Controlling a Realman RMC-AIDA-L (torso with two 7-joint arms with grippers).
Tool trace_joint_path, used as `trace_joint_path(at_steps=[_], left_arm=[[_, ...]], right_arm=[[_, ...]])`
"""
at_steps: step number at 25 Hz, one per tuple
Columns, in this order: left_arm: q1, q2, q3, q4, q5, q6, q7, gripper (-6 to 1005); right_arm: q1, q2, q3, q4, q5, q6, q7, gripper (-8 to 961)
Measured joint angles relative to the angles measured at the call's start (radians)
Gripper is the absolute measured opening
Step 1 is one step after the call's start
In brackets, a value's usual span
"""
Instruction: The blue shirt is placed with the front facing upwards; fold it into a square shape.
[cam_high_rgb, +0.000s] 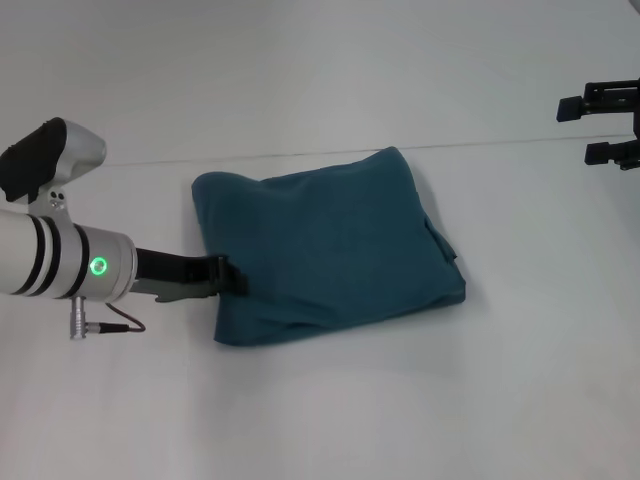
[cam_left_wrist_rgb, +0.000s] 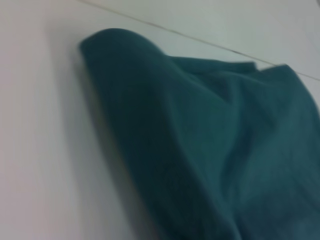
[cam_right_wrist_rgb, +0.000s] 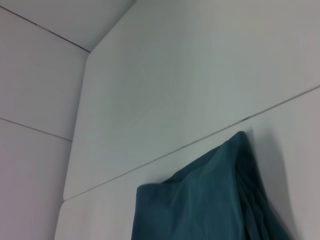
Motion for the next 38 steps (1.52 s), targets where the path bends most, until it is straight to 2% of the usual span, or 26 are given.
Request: trace_joint_path(at_steps=[3,7,17,26,34,38], left_arm=[[0.037,-0.015,-0.002,0.068,0.0,0.056,-0.023,138],[0.105,-0.032,0.001,0.18,0.001,0.118,-0.058,133],[0.233,-0.021,-0.005,0.296,0.006,0.266,-0.062,129],[0.232,0.016,-0.068,0.283,0.029,0.273,-0.034,128],[0.235,0.023,-0.09,0.298,0.055,0.287,-0.041,157],[0.247,0.021,-0.131,0.322,0.064,0.286,-0.048,176]], right_arm=[[-0.003,0.0,0.001,0.0,0.0,0.001,0.001,895],[-0.003,0.001,0.001,0.0,0.001,0.002,0.003,895],[-0.004,0.001,0.004,0.0,0.002,0.004,0.005,895],[-0.002,0.004,0.006,0.0,0.002,0.005,0.0,895],[-0.001,0.006,0.006,0.0,0.002,0.005,0.0,896],[-0.003,0.006,0.005,0.0,0.002,0.005,0.0,896]])
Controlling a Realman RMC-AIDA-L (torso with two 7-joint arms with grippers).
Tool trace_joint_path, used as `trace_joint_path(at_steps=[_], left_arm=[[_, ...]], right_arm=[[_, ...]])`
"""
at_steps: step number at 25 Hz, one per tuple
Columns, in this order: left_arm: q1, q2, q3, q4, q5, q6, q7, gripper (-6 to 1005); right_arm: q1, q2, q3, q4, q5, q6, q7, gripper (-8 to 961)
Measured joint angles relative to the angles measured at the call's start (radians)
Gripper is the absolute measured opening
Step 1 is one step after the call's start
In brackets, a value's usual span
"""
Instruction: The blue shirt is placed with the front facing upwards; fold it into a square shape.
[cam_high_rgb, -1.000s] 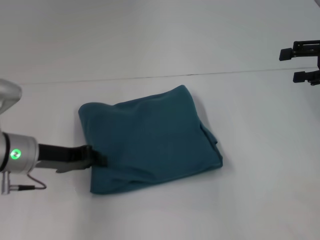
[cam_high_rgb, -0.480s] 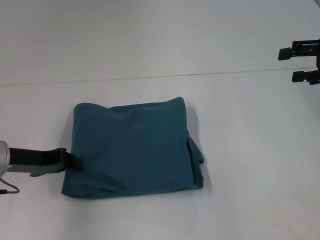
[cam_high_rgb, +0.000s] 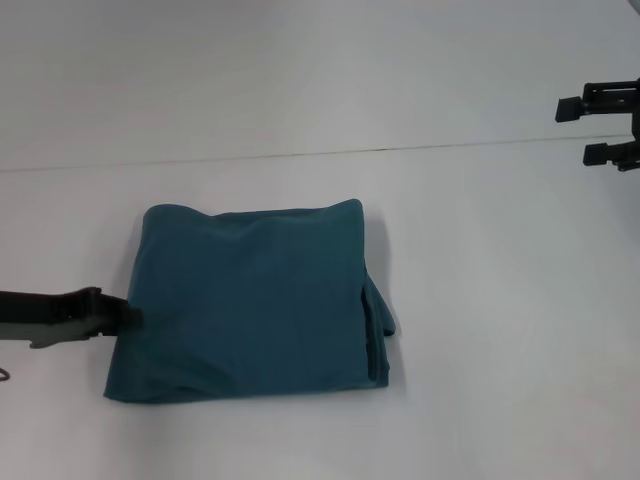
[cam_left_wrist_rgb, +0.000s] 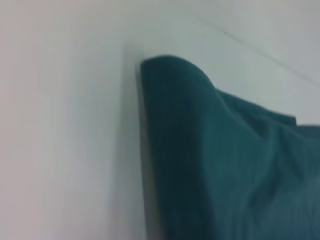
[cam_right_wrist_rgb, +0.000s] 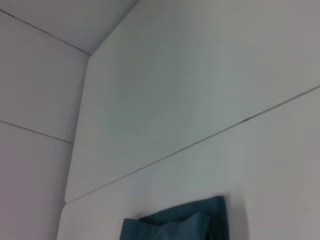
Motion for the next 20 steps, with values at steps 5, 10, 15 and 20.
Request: trace_joint_path(at_steps=[5,10,15,20], left_arm=[[0.031,-0.001,-0.107,0.047,-0.056,0.055,0.006,274],[0.074,-0.005,-0.144,0.05,-0.193,0.107,0.01,391],[0.093,-0.004,-0.145,-0.005,-0.26,0.183,0.041,574],[0.123,-0.004,-0.182,-0.014,-0.318,0.298,0.244,775]], right_arm=[[-0.002,0.0,0.007,0.0,0.001,-0.002,0.0,896],[-0.005,0.0,0.008,0.0,0.001,-0.001,0.0,896],[-0.006,0.005,0.008,0.0,0.002,-0.002,-0.023,896],[-0.016,0.029,0.009,-0.005,0.062,-0.068,-0.236,896]])
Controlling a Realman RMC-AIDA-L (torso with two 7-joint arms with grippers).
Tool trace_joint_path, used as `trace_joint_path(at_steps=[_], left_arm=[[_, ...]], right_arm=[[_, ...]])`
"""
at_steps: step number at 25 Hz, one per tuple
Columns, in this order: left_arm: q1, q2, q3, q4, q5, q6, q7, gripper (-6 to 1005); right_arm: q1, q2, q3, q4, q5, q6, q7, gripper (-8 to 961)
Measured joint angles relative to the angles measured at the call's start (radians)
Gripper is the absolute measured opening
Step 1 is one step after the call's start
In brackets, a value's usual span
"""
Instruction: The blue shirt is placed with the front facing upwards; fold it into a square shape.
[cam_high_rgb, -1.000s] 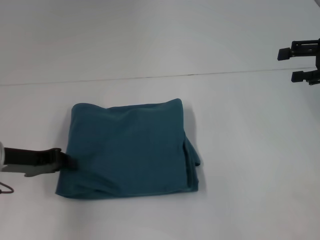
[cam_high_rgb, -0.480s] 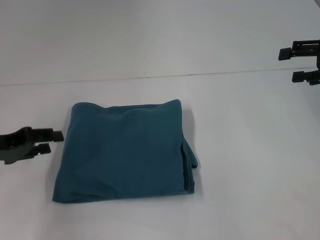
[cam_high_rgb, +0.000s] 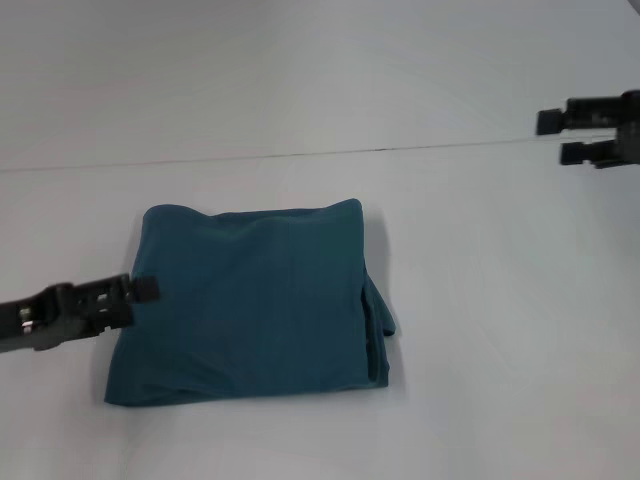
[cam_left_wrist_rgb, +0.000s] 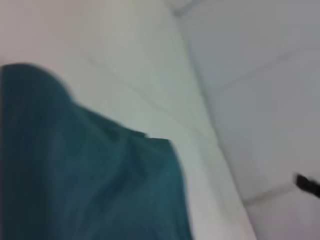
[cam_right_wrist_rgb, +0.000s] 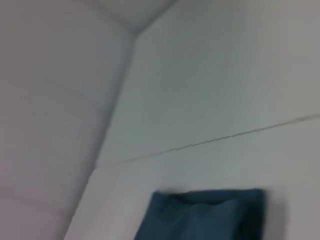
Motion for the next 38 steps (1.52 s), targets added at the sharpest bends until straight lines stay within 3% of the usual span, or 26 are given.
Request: trace_joint_path(at_steps=[3,9,12,15,20,27,38], left_arm=[[0.007,0.005,-0.063,-0.001,-0.003,0.117,0.179,876],[0.022,0.011,-0.11,0.012,0.021,0.262,0.409,912],[0.027,0.007,-0.101,0.006,0.031,0.281,0.519,909],[0.038,-0.005,-0.09,0.001,0.031,0.286,0.593,905],[0.047,-0.026,-0.028,0.0,0.031,0.281,0.609,904],[0.031,-0.081,-0.013,-0.009,0.028,0.213,0.589,904],[0.023,-0.085,0.009,-0.055,0.029,0.126,0.581,903]], right_arm=[[-0.029,0.046,-0.002,-0.032,0.044,-0.088,-0.258,895],[-0.118,0.185,-0.024,-0.153,0.047,-0.212,-0.581,895],[-0.158,0.235,-0.05,-0.179,0.046,-0.221,-0.669,896],[-0.186,0.265,-0.081,-0.18,0.046,-0.225,-0.726,896],[-0.201,0.299,-0.117,-0.161,0.043,-0.21,-0.742,896],[-0.206,0.333,-0.11,-0.096,0.048,-0.149,-0.748,896],[-0.223,0.335,-0.038,0.011,0.054,-0.079,-0.852,896]])
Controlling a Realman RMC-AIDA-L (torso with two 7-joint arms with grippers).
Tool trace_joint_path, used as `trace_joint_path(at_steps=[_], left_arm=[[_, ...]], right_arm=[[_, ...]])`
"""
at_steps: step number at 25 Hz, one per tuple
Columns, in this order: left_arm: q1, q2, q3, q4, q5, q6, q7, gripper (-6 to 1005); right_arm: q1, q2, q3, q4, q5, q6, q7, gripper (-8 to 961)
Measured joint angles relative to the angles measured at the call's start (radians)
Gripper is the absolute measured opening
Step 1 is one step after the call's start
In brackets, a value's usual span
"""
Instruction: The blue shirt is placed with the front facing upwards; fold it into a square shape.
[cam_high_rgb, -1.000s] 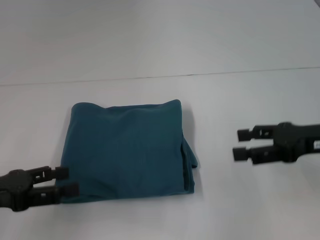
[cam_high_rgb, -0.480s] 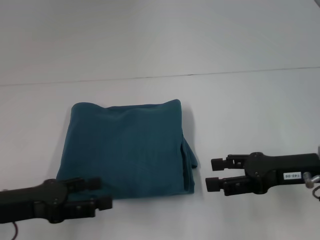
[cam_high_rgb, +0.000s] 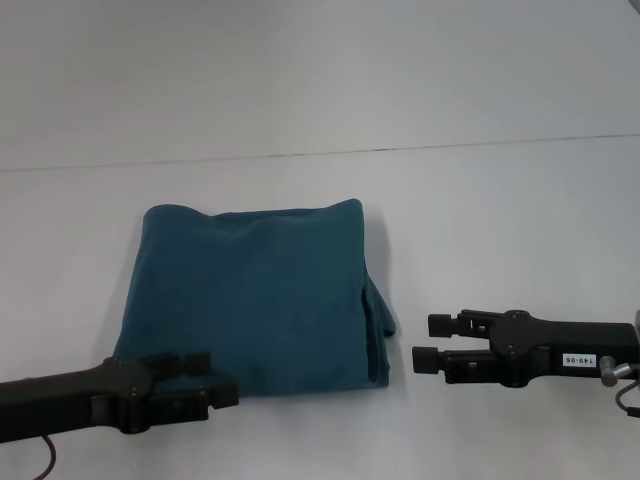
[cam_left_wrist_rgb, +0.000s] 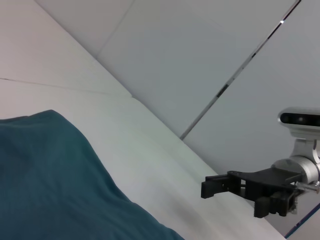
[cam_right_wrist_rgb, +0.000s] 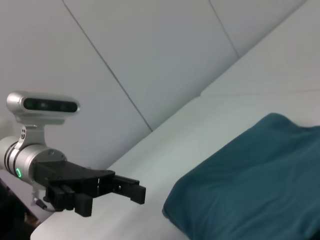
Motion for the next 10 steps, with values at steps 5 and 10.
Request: trace_joint_path(at_steps=[5,10], left_arm=[[-0.003,0.0,0.0,-0.001,0.0,-0.005,0.007,903],[-0.003,-0.003,0.0,-0.006,-0.003,-0.023,0.003,904]], right_arm=[[0.001,0.009,0.032,0.009,0.003,0.021,-0.016,896],[0.008,0.011,0.037,0.037,0.007,0.046,-0.031,896]])
